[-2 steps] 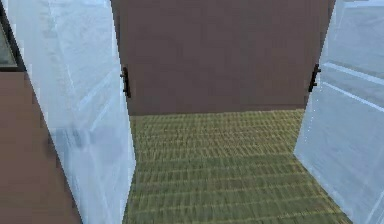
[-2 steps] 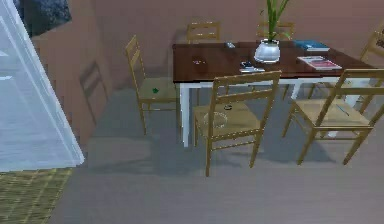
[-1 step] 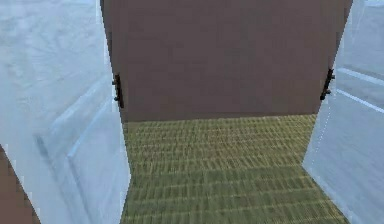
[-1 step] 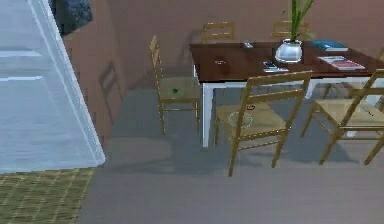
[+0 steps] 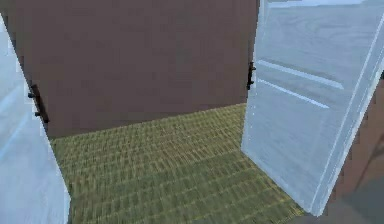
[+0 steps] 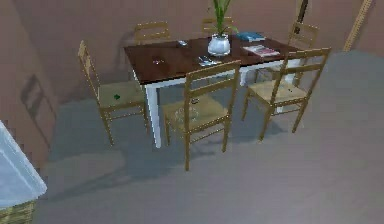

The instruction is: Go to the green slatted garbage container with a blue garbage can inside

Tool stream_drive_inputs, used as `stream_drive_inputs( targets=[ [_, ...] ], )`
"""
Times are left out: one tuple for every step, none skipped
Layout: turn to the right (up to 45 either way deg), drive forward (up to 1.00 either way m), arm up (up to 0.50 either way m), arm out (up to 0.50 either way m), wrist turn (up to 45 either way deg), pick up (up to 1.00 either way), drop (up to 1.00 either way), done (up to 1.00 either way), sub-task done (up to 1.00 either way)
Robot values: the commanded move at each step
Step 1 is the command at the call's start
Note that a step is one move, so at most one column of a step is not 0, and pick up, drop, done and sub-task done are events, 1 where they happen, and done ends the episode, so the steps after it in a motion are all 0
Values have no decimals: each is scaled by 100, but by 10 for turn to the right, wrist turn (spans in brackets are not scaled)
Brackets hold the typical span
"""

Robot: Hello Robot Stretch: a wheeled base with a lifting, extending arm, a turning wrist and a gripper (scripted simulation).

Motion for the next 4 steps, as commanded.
stream_drive_inputs(
  targets=[
    [0,100,0,0,0,0,0,0,0],
    [0,100,0,0,0,0,0,0,0],
    [390,0,0,0,0,0,0,0,0],
    [0,95,0,0,0,0,0,0,0]
  ],
)
